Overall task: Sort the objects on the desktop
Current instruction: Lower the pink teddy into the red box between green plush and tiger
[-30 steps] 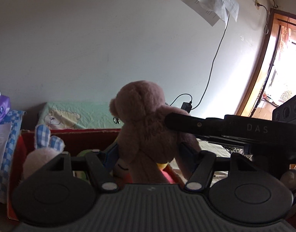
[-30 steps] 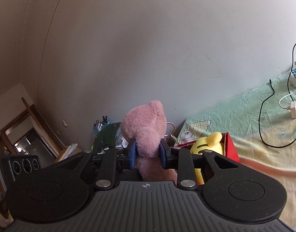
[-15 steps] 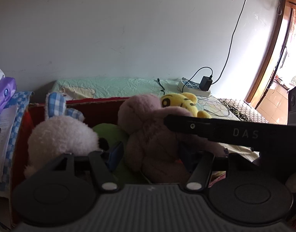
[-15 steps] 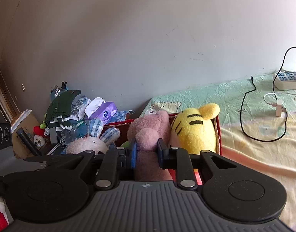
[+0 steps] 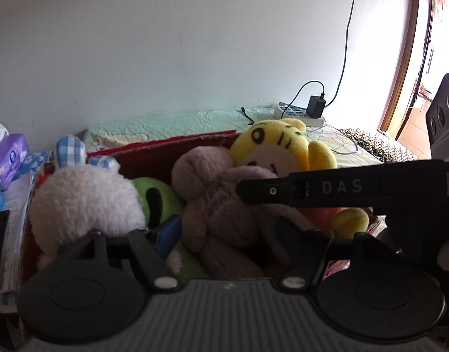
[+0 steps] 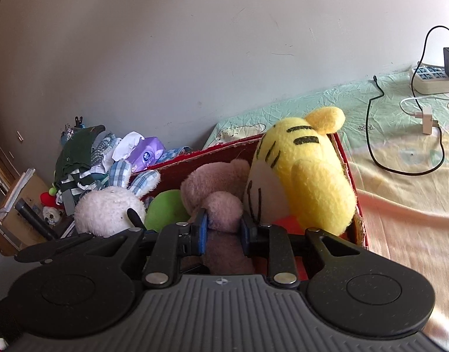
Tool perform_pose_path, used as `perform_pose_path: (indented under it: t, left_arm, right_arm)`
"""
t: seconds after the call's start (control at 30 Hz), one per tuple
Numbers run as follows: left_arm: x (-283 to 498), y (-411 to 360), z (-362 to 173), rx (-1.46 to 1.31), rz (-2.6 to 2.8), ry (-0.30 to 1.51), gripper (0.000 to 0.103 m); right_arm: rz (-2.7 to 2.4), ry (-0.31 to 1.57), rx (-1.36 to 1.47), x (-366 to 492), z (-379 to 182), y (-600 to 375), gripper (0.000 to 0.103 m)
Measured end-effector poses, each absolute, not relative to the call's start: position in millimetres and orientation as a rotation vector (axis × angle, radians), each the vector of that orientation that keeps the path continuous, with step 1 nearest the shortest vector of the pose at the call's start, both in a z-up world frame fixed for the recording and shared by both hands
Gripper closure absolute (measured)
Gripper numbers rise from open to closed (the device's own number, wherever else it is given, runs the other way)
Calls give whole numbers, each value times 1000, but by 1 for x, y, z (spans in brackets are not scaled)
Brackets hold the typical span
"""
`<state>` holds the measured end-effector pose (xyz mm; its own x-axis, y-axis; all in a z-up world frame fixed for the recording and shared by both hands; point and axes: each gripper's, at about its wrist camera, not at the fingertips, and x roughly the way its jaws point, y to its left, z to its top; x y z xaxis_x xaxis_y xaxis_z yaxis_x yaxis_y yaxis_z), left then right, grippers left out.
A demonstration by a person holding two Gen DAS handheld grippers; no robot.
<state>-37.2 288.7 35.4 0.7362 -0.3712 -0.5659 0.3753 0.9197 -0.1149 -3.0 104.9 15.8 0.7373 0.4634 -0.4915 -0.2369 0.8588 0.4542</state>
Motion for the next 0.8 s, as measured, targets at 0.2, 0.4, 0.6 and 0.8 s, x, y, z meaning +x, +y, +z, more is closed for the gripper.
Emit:
perform_pose_path:
  t: [0.2, 0.4, 0.6, 0.8]
  left_arm:
    - [-38, 291, 39, -10, -390, 644, 30]
    - [-40, 285, 51, 12, -305, 673, 19]
    - [-47, 270, 64, 60, -216, 696, 17]
    - [-55, 260, 72, 83, -154, 744, 16]
  right_arm:
    - [395, 625, 412, -13, 22, 97, 71]
    - [356, 599, 422, -26, 31, 83, 62]
    - [285, 571, 404, -44, 40, 75, 61]
    - [189, 572, 353, -59, 45, 74, 61]
